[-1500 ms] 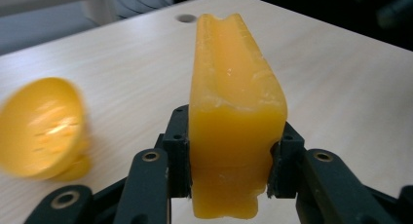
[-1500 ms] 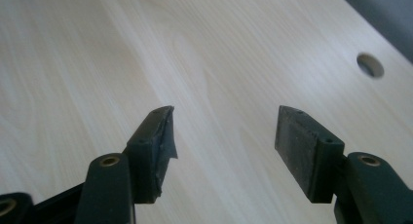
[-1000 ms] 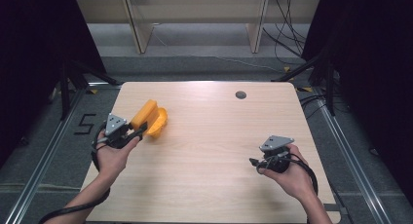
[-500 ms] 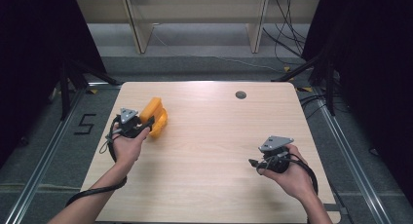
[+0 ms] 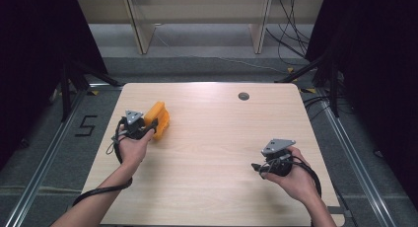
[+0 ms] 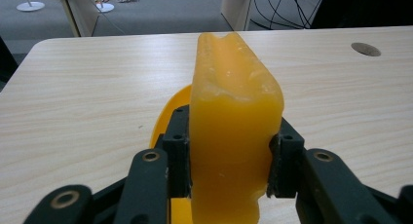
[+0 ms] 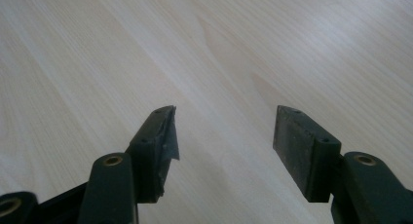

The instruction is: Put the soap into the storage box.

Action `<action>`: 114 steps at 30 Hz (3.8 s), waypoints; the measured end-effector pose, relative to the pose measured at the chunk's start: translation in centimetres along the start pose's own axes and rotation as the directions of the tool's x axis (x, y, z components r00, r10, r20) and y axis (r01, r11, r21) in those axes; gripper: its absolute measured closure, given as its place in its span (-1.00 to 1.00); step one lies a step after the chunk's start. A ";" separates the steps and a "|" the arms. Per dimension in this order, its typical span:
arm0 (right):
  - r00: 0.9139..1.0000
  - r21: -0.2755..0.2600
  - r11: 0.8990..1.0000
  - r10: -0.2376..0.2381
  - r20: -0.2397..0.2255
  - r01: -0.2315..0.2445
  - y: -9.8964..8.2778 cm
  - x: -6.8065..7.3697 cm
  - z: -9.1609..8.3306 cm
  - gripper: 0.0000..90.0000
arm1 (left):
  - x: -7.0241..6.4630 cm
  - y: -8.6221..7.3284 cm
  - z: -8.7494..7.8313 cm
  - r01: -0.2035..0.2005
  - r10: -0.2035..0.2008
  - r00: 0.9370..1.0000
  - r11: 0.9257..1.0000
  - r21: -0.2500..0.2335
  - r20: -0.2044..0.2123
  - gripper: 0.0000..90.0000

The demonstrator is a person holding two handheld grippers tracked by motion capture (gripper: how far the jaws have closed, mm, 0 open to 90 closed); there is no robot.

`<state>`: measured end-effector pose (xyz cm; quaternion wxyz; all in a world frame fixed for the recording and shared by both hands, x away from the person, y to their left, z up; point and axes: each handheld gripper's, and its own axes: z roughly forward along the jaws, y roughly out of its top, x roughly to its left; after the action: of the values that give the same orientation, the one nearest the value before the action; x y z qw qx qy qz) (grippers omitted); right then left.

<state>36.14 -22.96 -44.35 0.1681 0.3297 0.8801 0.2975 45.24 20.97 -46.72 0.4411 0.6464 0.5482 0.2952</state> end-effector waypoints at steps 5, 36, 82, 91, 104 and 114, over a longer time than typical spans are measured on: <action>1.000 0.002 1.000 -0.006 -0.005 0.006 0.0 0.0 0.1 -0.07 | 0.1 -0.4 0.4 0.004 -0.004 1.000 1.000 -0.002 0.009 0.34; 0.999 0.023 1.000 0.001 -0.046 0.000 -0.3 0.6 0.8 -0.09 | 1.0 0.7 -1.0 0.008 -0.009 0.999 1.000 0.017 0.039 0.26; 0.997 0.075 0.997 -0.003 -0.077 0.009 -0.6 0.7 0.7 -0.14 | 0.8 1.4 -3.2 -0.040 0.040 0.996 0.999 0.002 0.084 -0.16; 0.998 -0.060 0.996 0.065 -0.019 -0.066 -1.3 0.3 -0.6 -0.03 | 4.1 -0.1 -8.5 -0.060 0.059 0.986 0.998 0.005 0.153 -0.30; 0.996 -0.103 0.990 0.094 -0.005 -0.094 -2.5 0.1 -0.9 -0.02 | 5.7 -3.6 -11.1 -0.001 -0.016 0.978 0.997 0.081 0.209 -0.28; 0.995 -0.124 0.987 0.103 0.005 -0.102 -2.6 0.8 -0.8 -0.02 | 7.8 -6.1 -15.9 -0.016 0.009 0.989 0.999 0.045 0.149 -0.28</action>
<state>33.95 -24.35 -45.48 0.1779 0.3652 0.8409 0.3575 30.51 32.50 -45.99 0.4639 0.6798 0.5166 0.2362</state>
